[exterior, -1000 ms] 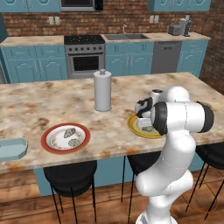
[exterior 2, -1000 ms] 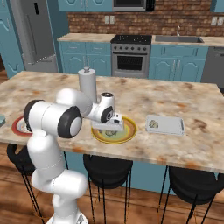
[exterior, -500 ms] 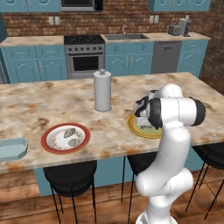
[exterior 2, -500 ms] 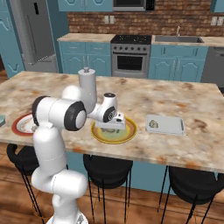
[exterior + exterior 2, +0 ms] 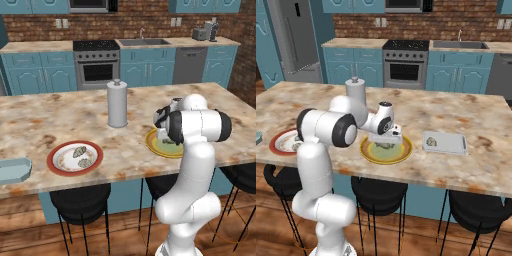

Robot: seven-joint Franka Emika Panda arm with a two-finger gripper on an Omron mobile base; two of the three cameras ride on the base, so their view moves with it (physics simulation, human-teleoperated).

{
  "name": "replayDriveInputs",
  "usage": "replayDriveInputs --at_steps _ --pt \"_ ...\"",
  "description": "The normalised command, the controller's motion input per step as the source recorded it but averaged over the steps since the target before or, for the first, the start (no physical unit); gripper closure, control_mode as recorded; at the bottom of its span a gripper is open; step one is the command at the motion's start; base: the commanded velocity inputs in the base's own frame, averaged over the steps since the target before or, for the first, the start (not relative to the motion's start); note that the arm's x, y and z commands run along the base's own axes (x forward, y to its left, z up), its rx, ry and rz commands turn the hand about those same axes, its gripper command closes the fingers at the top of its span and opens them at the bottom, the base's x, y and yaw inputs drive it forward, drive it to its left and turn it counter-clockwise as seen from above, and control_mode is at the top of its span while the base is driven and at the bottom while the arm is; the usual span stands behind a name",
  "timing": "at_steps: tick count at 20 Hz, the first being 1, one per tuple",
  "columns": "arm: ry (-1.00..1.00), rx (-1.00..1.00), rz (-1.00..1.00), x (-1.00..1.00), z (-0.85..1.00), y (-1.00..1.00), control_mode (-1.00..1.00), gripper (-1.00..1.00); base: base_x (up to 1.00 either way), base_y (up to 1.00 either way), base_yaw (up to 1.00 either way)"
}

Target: Place two dumplings into each of the tupperware containers and then place the containers in the fridge.

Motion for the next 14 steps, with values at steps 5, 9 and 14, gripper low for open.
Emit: replayDriveInputs --at_steps 5,9,14 --pt "-0.05 0.02 -0.06 0.00 0.13 -0.66 -1.00 1.00 0.00 0.00 0.00" --pt "-0.06 0.00 -0.07 0.06 0.00 -0.74 -1.00 1.00 0.00 0.00 0.00" --pt "0.00 -0.02 -0.12 0.39 0.06 -0.42 -1.00 1.00 0.00 0.00 0.00"
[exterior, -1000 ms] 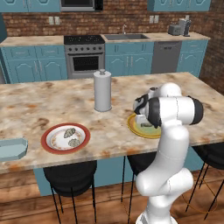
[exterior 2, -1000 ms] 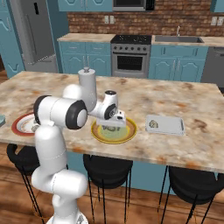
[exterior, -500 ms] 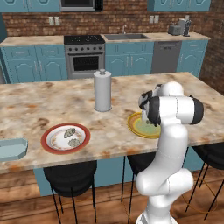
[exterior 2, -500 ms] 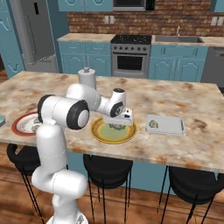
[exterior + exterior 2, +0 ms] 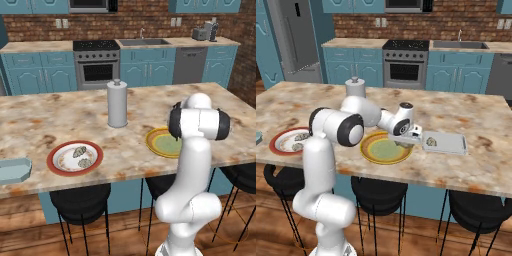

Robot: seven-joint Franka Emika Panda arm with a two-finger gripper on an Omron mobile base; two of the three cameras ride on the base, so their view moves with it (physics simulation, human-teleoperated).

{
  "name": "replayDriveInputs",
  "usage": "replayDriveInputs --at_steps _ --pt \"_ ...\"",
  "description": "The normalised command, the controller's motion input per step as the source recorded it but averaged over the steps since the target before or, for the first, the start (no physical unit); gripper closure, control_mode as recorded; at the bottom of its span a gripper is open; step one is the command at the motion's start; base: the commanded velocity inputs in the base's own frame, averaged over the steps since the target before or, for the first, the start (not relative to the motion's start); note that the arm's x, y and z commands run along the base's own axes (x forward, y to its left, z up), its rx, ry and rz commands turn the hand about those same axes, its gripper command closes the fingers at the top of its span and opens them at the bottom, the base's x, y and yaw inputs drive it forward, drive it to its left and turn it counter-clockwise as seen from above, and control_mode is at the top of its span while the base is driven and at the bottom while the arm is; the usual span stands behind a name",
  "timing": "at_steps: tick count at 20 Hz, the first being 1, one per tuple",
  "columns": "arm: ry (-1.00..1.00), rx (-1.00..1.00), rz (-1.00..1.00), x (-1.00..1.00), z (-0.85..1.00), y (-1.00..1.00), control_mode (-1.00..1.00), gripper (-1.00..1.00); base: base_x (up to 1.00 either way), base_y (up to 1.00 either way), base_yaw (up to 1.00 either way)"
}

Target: Place two dumplings into each of the tupperware containers and then place the containers in the fridge.

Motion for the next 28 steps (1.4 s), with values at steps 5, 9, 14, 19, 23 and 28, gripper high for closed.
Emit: replayDriveInputs --at_steps 5,9,14,19,23,28 --pt "-0.01 -0.06 -0.17 0.52 0.02 -0.38 -1.00 1.00 0.00 0.00 0.00" --pt "-0.03 -0.08 -0.26 0.41 0.04 -0.26 -1.00 1.00 0.00 0.00 0.00" --pt "0.00 0.00 -0.27 0.04 0.46 -0.24 -1.00 1.00 0.00 0.00 0.00" --pt "0.00 0.00 -0.22 0.00 0.28 -0.50 -1.00 1.00 0.00 0.00 0.00" --pt "0.00 0.00 -0.25 0.00 0.00 -0.64 -1.00 1.00 0.00 0.00 0.00" --pt "0.00 0.00 -0.20 0.24 0.00 -0.60 -1.00 1.00 0.00 0.00 0.00"
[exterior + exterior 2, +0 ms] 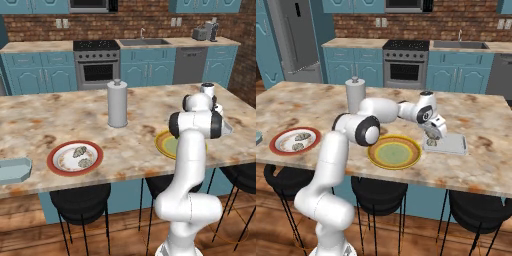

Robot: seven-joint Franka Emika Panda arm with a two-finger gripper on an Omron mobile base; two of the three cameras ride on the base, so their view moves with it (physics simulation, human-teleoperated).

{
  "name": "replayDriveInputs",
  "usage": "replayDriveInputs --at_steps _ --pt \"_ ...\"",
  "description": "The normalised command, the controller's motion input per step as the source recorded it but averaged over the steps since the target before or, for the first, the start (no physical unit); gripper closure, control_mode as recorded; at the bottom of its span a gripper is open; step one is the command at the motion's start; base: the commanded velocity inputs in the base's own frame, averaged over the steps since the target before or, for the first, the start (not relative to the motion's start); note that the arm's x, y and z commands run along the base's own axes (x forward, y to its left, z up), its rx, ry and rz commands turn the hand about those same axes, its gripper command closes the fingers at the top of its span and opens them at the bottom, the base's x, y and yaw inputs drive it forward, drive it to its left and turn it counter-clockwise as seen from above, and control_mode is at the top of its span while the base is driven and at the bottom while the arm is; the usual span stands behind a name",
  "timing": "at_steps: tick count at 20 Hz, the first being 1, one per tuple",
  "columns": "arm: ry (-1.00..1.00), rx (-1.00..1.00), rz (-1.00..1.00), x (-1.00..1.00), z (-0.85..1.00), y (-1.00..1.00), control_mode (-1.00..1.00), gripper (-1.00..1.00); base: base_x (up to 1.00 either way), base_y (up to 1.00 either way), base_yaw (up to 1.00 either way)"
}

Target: Place two dumplings into each of the tupperware containers and then place the containers in the fridge.

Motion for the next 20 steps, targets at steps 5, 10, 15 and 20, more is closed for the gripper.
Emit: replayDriveInputs --at_steps 5,10,15,20 --pt "0.00 0.00 -0.08 0.53 -0.01 -0.23 -1.00 1.00 0.00 0.00 0.00" --pt "0.01 0.00 -0.07 0.32 -0.12 -0.29 -1.00 -1.00 0.00 0.00 0.00" --pt "0.02 0.00 -0.05 -0.06 -0.12 -0.06 -1.00 -1.00 0.00 0.00 0.00" --pt "0.00 -0.02 0.00 -0.59 0.00 0.41 -1.00 -1.00 0.00 0.00 0.00"
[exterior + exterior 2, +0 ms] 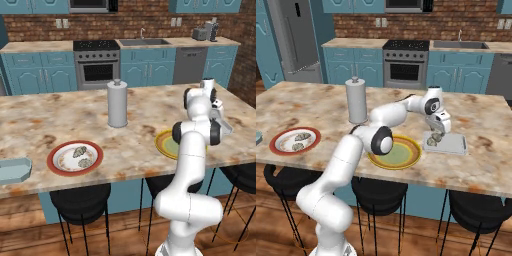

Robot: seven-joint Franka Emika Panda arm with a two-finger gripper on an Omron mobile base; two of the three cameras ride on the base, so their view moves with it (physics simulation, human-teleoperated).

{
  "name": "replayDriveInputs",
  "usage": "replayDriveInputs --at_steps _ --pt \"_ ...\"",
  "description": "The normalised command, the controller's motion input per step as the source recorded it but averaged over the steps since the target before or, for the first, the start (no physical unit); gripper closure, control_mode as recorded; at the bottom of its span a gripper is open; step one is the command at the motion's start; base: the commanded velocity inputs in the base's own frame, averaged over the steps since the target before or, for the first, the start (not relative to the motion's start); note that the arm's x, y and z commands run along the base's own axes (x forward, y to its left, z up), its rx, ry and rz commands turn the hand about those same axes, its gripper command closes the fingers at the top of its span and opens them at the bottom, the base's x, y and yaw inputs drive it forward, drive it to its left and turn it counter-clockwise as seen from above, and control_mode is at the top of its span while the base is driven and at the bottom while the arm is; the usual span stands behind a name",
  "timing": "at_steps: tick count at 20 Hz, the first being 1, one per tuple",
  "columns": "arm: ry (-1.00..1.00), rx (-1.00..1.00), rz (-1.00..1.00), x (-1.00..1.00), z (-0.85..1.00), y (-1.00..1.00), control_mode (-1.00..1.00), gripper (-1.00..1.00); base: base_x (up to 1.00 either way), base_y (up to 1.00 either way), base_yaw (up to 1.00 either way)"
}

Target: Place two dumplings into each of the tupperware containers and then place the containers in the fridge.

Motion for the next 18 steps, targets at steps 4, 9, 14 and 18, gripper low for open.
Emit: replayDriveInputs --at_steps 4,9,14,18 --pt "0.00 -0.01 0.00 -0.24 0.00 0.18 -1.00 -1.00 0.00 0.00 0.00" --pt "0.00 0.00 0.07 -0.40 0.00 0.66 -1.00 -1.00 0.00 0.00 0.00" --pt "0.06 0.00 0.26 -0.11 -0.02 0.61 -1.00 -1.00 0.00 0.00 0.00" --pt "0.08 0.07 0.27 0.01 -0.07 0.32 -1.00 -1.00 0.00 0.00 0.00"
